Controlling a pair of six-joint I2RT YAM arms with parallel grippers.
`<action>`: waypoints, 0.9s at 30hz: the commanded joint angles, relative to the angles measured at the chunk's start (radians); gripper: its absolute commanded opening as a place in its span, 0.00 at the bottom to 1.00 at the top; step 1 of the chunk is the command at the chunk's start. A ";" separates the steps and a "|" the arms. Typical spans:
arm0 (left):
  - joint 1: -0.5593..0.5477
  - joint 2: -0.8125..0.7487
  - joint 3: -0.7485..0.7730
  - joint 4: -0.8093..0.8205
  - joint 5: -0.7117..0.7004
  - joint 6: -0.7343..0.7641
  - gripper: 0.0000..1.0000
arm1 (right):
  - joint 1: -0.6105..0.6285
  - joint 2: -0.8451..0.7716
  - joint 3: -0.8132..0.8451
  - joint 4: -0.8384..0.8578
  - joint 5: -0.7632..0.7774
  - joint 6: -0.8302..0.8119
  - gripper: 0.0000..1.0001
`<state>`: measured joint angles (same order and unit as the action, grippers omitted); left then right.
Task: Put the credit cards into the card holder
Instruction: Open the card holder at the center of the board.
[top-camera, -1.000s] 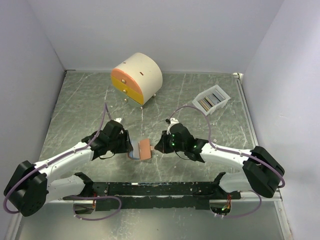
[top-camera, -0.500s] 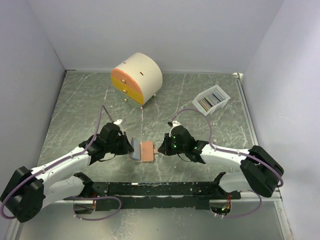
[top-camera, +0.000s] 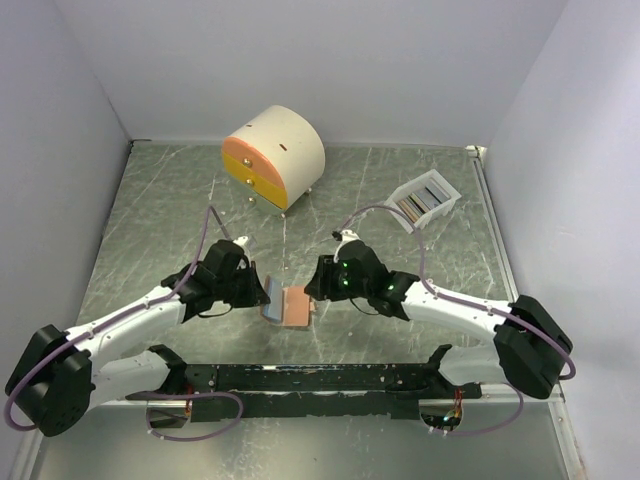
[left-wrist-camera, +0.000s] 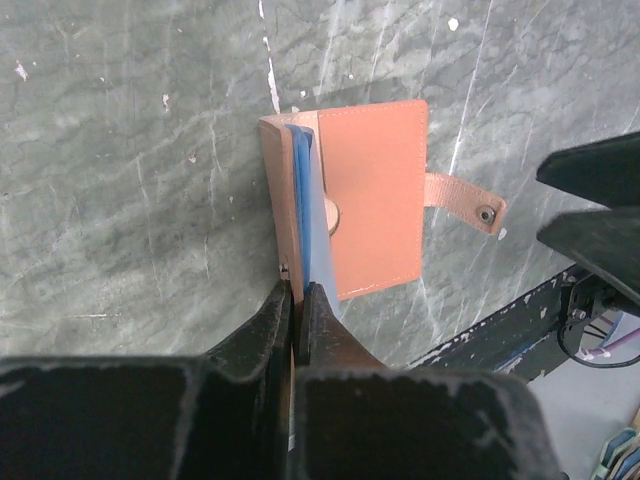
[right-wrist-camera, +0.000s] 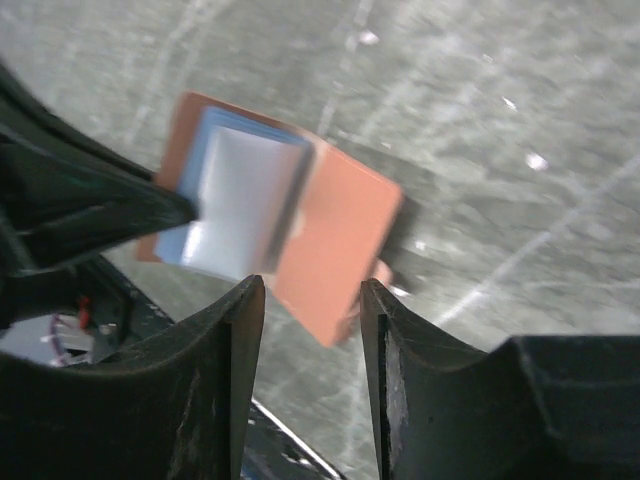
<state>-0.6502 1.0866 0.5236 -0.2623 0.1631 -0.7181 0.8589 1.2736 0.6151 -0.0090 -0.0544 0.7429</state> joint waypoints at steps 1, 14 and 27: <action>-0.002 -0.008 0.064 -0.089 -0.018 -0.002 0.07 | 0.048 -0.017 0.071 0.012 0.017 0.033 0.44; -0.003 0.005 0.065 -0.064 0.037 -0.004 0.22 | 0.063 0.285 0.066 0.224 -0.046 0.003 0.16; -0.002 -0.011 0.028 0.036 0.127 0.019 0.07 | 0.063 0.349 -0.001 0.272 -0.044 0.002 0.09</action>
<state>-0.6498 1.0832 0.5652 -0.2970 0.2420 -0.7136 0.9195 1.6051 0.6334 0.2291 -0.1055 0.7547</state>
